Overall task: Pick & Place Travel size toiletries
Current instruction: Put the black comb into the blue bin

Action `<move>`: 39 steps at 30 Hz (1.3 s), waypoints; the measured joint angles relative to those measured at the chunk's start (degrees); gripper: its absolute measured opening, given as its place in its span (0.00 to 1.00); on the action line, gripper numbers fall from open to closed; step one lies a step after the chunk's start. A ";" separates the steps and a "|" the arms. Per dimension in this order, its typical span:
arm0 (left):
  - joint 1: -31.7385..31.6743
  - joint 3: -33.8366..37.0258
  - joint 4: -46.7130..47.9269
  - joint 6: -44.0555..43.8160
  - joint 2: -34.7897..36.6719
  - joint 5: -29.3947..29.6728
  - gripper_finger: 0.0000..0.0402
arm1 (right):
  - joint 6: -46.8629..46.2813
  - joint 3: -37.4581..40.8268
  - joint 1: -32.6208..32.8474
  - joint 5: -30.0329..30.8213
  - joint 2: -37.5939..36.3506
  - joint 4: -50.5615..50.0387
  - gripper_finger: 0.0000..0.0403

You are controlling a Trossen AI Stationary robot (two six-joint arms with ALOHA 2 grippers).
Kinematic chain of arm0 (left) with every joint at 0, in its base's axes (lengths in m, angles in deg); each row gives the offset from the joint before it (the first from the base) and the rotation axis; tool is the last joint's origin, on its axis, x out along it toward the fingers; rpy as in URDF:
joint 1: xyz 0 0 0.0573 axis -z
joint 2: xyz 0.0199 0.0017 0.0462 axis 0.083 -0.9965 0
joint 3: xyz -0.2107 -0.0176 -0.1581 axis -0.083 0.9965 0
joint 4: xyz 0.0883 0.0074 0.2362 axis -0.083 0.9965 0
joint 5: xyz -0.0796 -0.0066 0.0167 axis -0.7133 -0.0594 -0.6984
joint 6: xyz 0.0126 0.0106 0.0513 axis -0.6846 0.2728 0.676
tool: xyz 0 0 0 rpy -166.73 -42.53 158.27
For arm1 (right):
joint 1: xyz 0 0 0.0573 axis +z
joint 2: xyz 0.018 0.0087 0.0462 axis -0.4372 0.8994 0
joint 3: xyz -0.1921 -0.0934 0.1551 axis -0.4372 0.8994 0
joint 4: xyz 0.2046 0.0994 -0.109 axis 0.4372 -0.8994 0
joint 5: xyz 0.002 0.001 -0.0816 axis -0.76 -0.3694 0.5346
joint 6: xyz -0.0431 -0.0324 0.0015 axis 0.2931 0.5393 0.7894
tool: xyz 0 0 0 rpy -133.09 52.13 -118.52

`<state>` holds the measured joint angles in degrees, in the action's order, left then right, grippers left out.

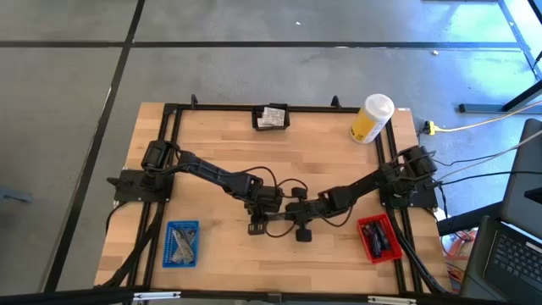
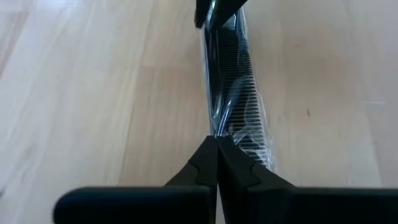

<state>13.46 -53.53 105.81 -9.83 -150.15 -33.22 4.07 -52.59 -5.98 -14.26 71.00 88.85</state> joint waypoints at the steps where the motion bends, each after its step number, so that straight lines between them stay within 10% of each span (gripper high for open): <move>1: 0.12 0.00 0.00 0.42 0.02 -0.48 0.09 | 0.15 0.04 0.00 -0.29 -0.20 -0.13 0.01; 18: 3.65 -4.46 4.70 6.02 0.13 1.43 0.56 | -2.71 0.31 0.07 -1.97 -3.61 -4.15 0.00; 27: 5.06 -4.46 4.50 6.88 0.13 14.03 0.59 | -3.96 0.24 0.01 -2.14 -3.71 -2.78 0.00; 39: 5.90 -4.46 4.66 6.43 0.13 12.92 0.59 | -7.22 0.15 -2.45 -4.79 -3.78 -2.45 0.00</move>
<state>19.36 -57.99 110.47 -3.39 -150.02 -20.30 -3.15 -52.44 -8.43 -19.04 67.22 86.40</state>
